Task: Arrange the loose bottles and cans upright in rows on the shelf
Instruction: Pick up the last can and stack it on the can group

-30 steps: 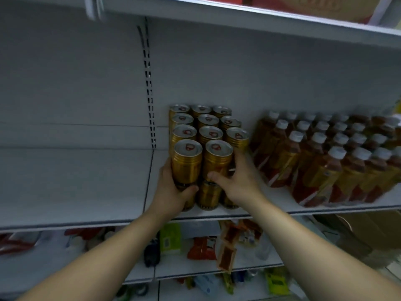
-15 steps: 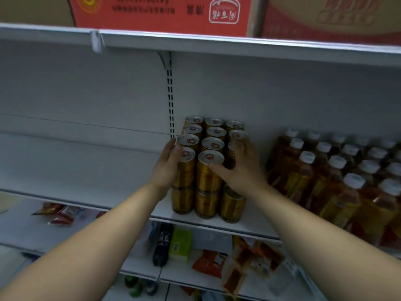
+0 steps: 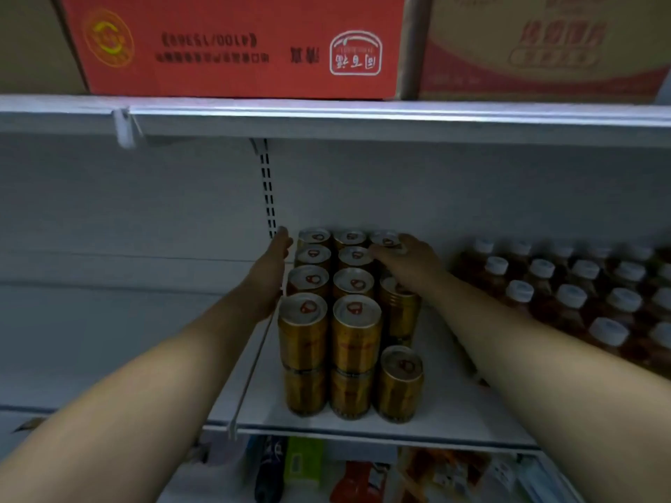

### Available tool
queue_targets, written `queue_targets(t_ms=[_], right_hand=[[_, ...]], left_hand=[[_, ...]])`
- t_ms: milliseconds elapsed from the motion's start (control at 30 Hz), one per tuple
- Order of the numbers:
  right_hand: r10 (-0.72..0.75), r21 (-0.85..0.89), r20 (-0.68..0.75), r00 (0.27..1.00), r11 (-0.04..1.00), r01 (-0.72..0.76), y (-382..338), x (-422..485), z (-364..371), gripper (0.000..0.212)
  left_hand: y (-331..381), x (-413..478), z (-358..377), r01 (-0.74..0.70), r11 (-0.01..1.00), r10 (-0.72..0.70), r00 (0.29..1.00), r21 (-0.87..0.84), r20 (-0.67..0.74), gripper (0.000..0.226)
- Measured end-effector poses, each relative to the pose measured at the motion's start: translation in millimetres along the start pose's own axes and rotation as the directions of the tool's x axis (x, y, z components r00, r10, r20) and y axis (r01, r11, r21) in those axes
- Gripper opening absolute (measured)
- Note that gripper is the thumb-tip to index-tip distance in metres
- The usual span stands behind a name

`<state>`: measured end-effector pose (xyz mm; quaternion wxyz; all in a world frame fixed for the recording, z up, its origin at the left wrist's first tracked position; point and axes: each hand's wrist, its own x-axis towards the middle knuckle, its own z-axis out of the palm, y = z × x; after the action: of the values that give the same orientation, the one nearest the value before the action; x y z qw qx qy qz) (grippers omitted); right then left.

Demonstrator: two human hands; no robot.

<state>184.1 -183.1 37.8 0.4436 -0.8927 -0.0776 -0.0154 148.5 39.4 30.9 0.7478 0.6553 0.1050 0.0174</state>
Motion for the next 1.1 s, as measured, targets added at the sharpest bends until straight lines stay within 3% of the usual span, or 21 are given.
queue_targets(t_ms=[67, 167, 300, 467, 533, 600, 667, 700, 767, 833, 867, 933, 1000, 1100], right_hand=[[0.041, 0.018, 0.048, 0.998, 0.999, -0.041, 0.2, 9.6, 3.5, 0.046], [0.041, -0.011, 0.087, 0.995, 0.999, -0.040, 5.8, 18.1, 9.0, 0.049], [0.004, 0.016, 0.128, 0.992, 1.000, -0.006, 11.1, 18.3, 8.4, 0.076], [0.028, 0.046, 0.142, 0.989, 0.998, -0.035, 9.0, 17.6, 7.6, 0.081], [0.034, 0.072, 0.073, 0.997, 0.997, -0.039, 7.2, 13.9, 6.6, 0.060], [0.010, 0.014, -0.130, 0.991, 1.000, -0.008, 6.7, 9.9, 5.4, 0.054], [-0.115, -0.089, -0.270, 0.956, 0.992, 0.095, 5.7, 0.1, 2.6, 0.057], [-0.196, -0.147, -0.274, 0.942, 0.976, 0.161, 5.2, -7.2, 1.2, 0.057], [-0.343, -0.286, -0.194, 0.919, 0.916, 0.281, 5.1, -26.0, -1.2, 0.065], [-0.398, -0.407, -0.048, 0.916, 0.846, 0.346, 9.8, -42.4, 1.8, 0.076], [-0.378, -0.452, 0.023, 0.925, 0.821, 0.347, 13.9, -47.6, 4.7, 0.078], [-0.328, -0.506, 0.102, 0.939, 0.795, 0.333, 19.6, -50.1, 9.3, 0.073], [-0.325, -0.502, 0.094, 0.941, 0.801, 0.327, 19.0, -49.9, 9.8, 0.067], [-0.388, -0.351, -0.089, 0.917, 0.874, 0.336, 28.9, -67.9, 7.1, 0.075]], left_hand=[[1.6, 9.6, 3.2, 0.037, 0.999, -0.036, 0.999, -0.021, 0.040, 0.054], [-8.5, 21.1, 8.0, 0.102, 0.980, -0.064, 0.974, -0.168, 0.216, 0.044], [-20.4, 30.9, 8.9, 0.076, 0.960, -0.008, 0.969, -0.269, 0.245, 0.047], [-20.3, 34.6, 8.7, 0.035, 0.964, 0.027, 0.973, -0.263, 0.229, 0.050], [-14.0, 28.2, 9.5, 0.063, 0.976, -0.025, 0.983, -0.207, 0.180, 0.048], [-4.0, 17.7, 11.2, 0.038, 0.999, -0.034, 0.994, -0.039, 0.102, 0.045], [5.3, 5.8, 9.6, -0.088, 0.983, 0.091, 0.996, 0.160, -0.007, 0.047], [7.1, -4.5, 6.5, -0.186, 0.946, 0.198, 0.980, 0.265, -0.019, 0.050], [5.4, -36.8, 0.3, -0.438, 0.801, 0.415, 0.898, 0.408, 0.150, 0.041], [-5.9, -63.8, -3.0, -0.580, 0.587, 0.421, 0.814, 0.564, 0.400, 0.045], [-15.3, -67.3, -3.7, -0.597, 0.444, 0.362, 0.802, 0.668, 0.476, 0.055], [-24.3, -70.4, -0.8, -0.487, 0.244, 0.263, 0.866, 0.839, 0.426, 0.082], [-21.6, -71.5, 1.8, -0.407, 0.219, 0.242, 0.903, 0.887, 0.354, 0.085], [-20.3, -80.0, 1.4, -0.357, 0.038, 0.299, 0.895, 0.933, 0.331, 0.094]])
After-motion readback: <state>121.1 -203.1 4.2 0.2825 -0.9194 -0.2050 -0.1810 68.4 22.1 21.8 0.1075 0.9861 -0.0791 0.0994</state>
